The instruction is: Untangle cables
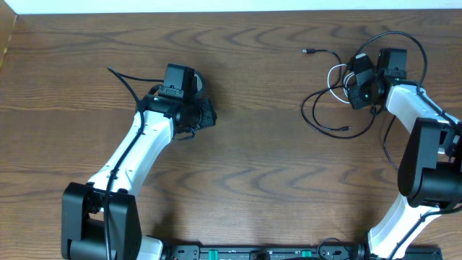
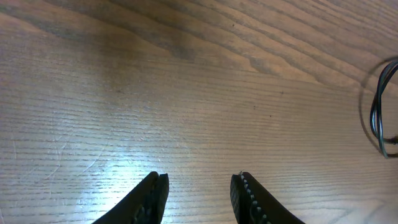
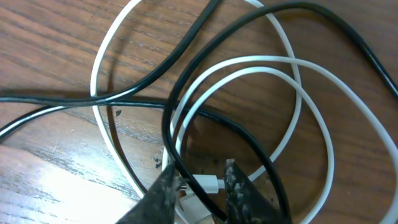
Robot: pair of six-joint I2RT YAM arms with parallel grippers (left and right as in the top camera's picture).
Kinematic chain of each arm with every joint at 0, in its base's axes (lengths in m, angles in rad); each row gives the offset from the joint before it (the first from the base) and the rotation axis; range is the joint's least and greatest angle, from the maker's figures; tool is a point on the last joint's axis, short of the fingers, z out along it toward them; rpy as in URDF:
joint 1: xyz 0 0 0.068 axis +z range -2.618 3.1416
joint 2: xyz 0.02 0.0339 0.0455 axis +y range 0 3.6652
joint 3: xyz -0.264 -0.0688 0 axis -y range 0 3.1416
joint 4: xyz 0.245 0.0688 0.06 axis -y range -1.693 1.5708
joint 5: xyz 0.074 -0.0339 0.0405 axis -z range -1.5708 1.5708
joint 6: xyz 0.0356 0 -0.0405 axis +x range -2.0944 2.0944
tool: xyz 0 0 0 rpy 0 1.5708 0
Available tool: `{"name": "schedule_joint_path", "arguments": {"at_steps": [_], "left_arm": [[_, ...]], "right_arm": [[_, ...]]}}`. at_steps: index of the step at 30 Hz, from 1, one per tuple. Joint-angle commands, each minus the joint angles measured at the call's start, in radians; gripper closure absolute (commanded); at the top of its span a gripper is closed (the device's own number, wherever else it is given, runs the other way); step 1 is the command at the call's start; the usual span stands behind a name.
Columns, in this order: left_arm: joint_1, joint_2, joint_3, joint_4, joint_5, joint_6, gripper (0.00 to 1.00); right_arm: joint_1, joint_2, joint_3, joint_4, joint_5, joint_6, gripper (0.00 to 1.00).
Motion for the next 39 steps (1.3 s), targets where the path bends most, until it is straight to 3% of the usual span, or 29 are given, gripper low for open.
{"name": "schedule_joint_path", "arguments": {"at_steps": [1, 28, 33, 39], "left_arm": [[-0.002, 0.002, 0.009, -0.003, 0.009, 0.009, 0.62], [-0.002, 0.002, 0.009, -0.003, 0.009, 0.009, 0.62], [-0.002, 0.002, 0.009, -0.003, 0.009, 0.009, 0.62], [-0.002, 0.002, 0.009, -0.006, 0.010, 0.009, 0.62]], "right_arm": [[0.000, 0.009, -0.007, -0.002, 0.002, -0.008, 0.84], [-0.025, 0.010, -0.029, -0.031, 0.100, -0.012, 0.76], [-0.029, 0.010, -0.048, -0.023, 0.100, -0.012, 0.82], [-0.029, 0.010, -0.048, -0.005, 0.099, -0.001, 0.98]]}}
